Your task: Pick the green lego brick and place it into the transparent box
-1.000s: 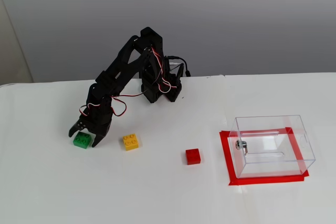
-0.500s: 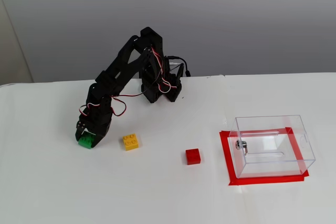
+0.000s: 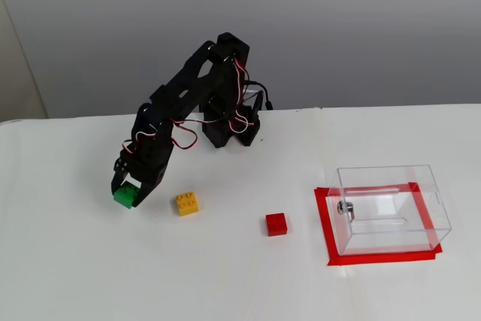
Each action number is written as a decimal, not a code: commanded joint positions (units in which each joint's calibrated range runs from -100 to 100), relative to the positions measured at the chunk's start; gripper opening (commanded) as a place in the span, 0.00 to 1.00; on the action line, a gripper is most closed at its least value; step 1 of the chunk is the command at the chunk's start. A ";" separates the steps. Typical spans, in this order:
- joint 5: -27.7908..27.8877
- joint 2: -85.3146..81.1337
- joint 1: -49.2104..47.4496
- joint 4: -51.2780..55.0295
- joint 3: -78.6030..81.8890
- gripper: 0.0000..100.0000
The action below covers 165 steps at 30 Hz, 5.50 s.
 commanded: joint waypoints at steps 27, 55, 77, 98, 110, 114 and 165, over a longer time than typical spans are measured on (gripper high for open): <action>-2.45 -35.01 -43.86 3.65 -1.54 0.08; -8.61 -38.82 -91.92 2.69 -1.63 0.08; -8.19 -10.40 -116.25 3.56 -21.88 0.08; -8.14 11.24 -120.24 3.56 -35.44 0.09; -8.29 11.32 -120.17 3.56 -35.08 0.19; -8.19 11.32 -120.17 3.56 -35.35 0.27; -8.66 -7.26 -100.94 19.49 -34.45 0.01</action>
